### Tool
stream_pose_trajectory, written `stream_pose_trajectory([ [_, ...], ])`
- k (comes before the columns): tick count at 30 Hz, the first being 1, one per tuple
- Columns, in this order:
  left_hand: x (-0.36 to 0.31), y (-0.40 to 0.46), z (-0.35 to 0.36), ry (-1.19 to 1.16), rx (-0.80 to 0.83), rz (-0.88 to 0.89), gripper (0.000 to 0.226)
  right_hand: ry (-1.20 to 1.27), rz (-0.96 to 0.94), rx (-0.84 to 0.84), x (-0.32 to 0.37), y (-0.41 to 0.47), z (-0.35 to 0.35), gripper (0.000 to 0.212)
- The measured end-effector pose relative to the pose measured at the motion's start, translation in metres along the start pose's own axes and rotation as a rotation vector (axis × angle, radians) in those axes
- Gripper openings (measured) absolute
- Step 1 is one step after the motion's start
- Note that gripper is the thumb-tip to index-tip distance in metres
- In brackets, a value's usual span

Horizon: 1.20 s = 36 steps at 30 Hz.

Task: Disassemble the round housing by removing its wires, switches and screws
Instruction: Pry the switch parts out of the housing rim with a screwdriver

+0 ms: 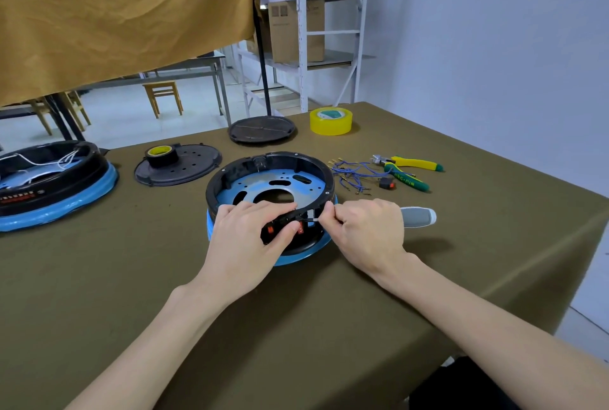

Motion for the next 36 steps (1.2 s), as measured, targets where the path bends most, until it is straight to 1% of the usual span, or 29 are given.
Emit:
stream_pose_trajectory([
  [6,-0.001,0.000,0.000,0.022,-0.001,0.002,0.034,-0.016,-0.065,-0.020,0.005,0.004,-0.003,0.046],
  [10,-0.003,0.002,0.000,0.045,0.004,0.017,0.039,0.037,-0.126,0.025,0.002,0.010,0.003,0.048],
  [12,-0.003,0.003,0.001,0.048,0.007,0.027,0.039,0.090,-0.149,0.031,0.002,0.016,0.003,0.042],
  [16,-0.003,0.003,0.001,0.052,0.000,0.034,0.040,0.171,-0.150,-0.004,0.004,0.028,0.004,0.015],
  [18,-0.004,0.003,0.002,0.062,-0.003,0.037,0.041,0.231,-0.168,-0.005,0.003,0.033,0.007,0.009],
  [19,-0.004,0.004,0.002,0.063,-0.006,0.036,0.041,0.259,-0.195,0.010,0.003,0.036,0.010,0.010],
  [21,-0.003,0.005,0.001,0.061,-0.016,0.030,0.039,0.289,-0.252,0.040,0.004,0.040,0.016,0.019],
  [24,-0.004,0.008,0.001,0.064,-0.024,0.031,0.033,0.273,-0.295,0.088,0.004,0.044,0.022,0.027],
  [26,-0.004,0.009,0.001,0.071,-0.024,0.031,0.034,0.249,-0.311,0.112,0.004,0.048,0.026,0.024],
  [28,-0.006,0.010,0.000,0.082,-0.024,0.034,0.035,0.232,-0.321,0.142,0.005,0.051,0.029,0.016],
  [30,-0.007,0.010,0.000,0.090,-0.031,0.031,0.035,0.227,-0.305,0.160,0.004,0.052,0.030,0.011],
  [32,-0.008,0.010,-0.001,0.098,-0.033,0.030,0.036,0.215,-0.268,0.156,0.001,0.046,0.029,0.013],
  [36,-0.008,0.010,-0.001,0.110,-0.034,0.042,0.036,0.134,-0.189,0.067,0.000,0.036,0.019,0.017],
])
Point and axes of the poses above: each hand's wrist, its own y-axis towards the middle knuckle, its own z-axis out of the palm, x = y × z, the point moved 8 cm from there along y, towards the middle knuckle, and after that the axes turned 8 degrees about z, right-handed, at the moved point
